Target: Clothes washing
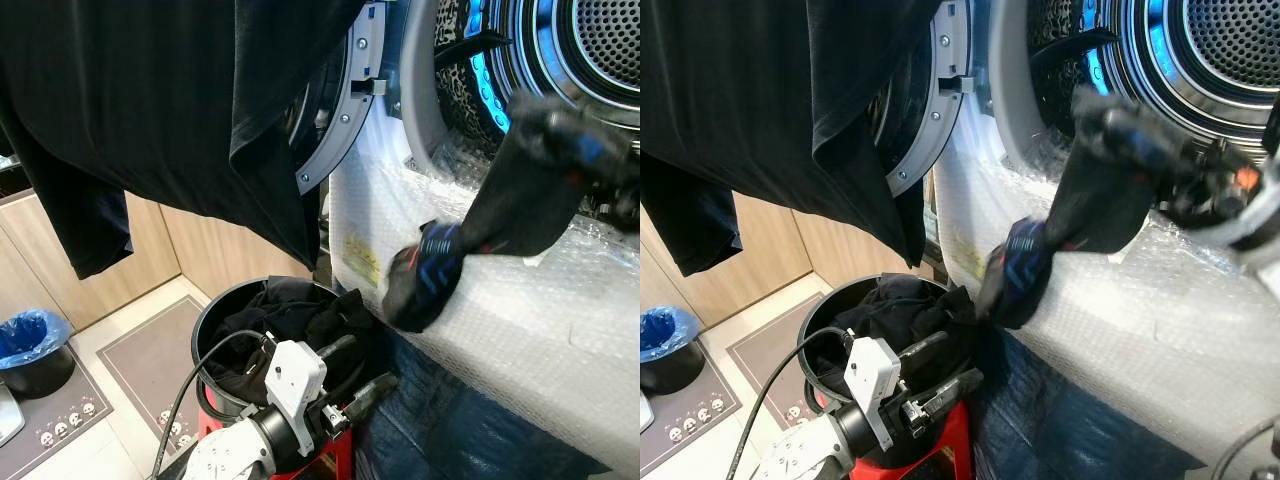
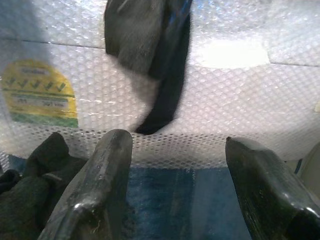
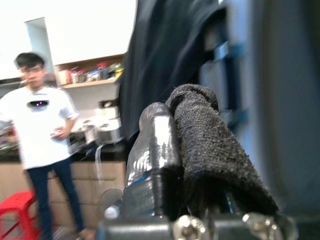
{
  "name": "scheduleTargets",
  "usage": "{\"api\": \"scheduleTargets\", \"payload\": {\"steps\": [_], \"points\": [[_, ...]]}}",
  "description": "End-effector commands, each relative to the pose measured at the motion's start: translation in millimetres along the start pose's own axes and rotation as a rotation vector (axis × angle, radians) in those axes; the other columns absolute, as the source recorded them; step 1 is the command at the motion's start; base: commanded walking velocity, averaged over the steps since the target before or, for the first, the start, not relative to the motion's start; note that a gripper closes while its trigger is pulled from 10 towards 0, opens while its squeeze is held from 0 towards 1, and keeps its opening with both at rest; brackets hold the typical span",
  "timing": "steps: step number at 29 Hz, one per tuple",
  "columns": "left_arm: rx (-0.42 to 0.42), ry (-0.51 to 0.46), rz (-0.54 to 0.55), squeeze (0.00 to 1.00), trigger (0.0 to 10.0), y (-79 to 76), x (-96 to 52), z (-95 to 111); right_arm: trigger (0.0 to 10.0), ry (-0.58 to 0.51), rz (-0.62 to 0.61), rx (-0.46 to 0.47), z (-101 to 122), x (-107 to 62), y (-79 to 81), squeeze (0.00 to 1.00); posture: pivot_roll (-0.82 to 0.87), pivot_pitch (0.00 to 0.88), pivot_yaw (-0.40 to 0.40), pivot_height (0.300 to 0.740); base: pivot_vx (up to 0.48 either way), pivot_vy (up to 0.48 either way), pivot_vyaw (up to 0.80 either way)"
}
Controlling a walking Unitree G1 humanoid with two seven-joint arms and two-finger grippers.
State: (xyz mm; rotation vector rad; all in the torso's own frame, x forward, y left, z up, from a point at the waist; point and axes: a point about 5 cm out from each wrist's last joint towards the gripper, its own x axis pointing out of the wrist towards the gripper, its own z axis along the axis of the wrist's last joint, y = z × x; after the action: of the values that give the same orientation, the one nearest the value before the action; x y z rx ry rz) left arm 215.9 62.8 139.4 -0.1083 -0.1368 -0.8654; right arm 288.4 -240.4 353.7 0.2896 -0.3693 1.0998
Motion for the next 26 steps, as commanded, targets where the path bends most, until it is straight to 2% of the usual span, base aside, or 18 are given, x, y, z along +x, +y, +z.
{"api": "scheduleTargets", "payload": {"steps": [1, 3, 7, 9, 15, 17, 23, 26], "points": [[0.005, 0.018, 0.017, 0.00, 10.0, 1.6, -0.9, -3.8, 10.0, -0.018, -0.050, -0.044, 12.3, 2.5, -3.8, 0.00, 0.00, 0.000, -0.044, 0.740, 0.000, 0.000, 0.00], [0.005, 0.017, 0.020, 0.00, 10.0, 1.5, -0.7, -3.8, 10.0, -0.028, -0.134, -0.042, 20.9, 9.0, -16.1, 0.00, 0.00, 0.000, -0.045, 0.740, 0.000, 0.000, 0.00], [0.005, 0.018, 0.022, 0.00, 10.0, 1.8, -0.4, -3.8, 10.0, -0.011, -0.234, -0.048, 24.7, 18.1, -28.6, 0.00, 0.00, 0.000, -0.046, 0.740, 0.000, 0.000, 0.00], [0.002, 0.019, 0.027, 0.00, 10.0, 1.6, -0.4, -4.0, 10.0, -0.009, -0.363, -0.069, 27.4, 27.5, -43.0, 0.00, 0.00, 0.000, -0.045, 0.740, 0.000, 0.000, 0.00], [0.002, 0.018, 0.033, 0.00, 10.0, 1.4, 0.1, -4.2, 10.0, -0.018, -0.597, -0.088, 34.8, 32.7, -68.4, 0.00, 0.00, 0.000, -0.048, 0.740, 0.000, 0.000, 0.00], [-0.001, 0.018, 0.037, 0.00, 10.0, 1.1, 0.1, -4.5, 10.0, -0.027, -0.717, -0.104, 41.1, 35.8, -77.5, 0.00, 0.00, 0.000, -0.047, 0.740, 0.000, 0.000, 0.00], [-0.011, 0.015, 0.051, 0.00, 10.0, -0.5, 1.1, -5.2, 10.0, -0.093, -1.024, -0.183, 66.0, 45.5, -90.2, 0.00, 0.01, 0.000, -0.056, 0.740, 0.000, 0.000, 0.00], [-0.013, 0.013, 0.056, 0.00, 10.0, -1.1, 1.2, -5.4, 10.0, -0.111, -1.093, -0.198, 71.4, 46.6, -91.7, 0.00, 0.01, 0.000, -0.062, 0.740, 0.000, 0.000, 0.00]]}}
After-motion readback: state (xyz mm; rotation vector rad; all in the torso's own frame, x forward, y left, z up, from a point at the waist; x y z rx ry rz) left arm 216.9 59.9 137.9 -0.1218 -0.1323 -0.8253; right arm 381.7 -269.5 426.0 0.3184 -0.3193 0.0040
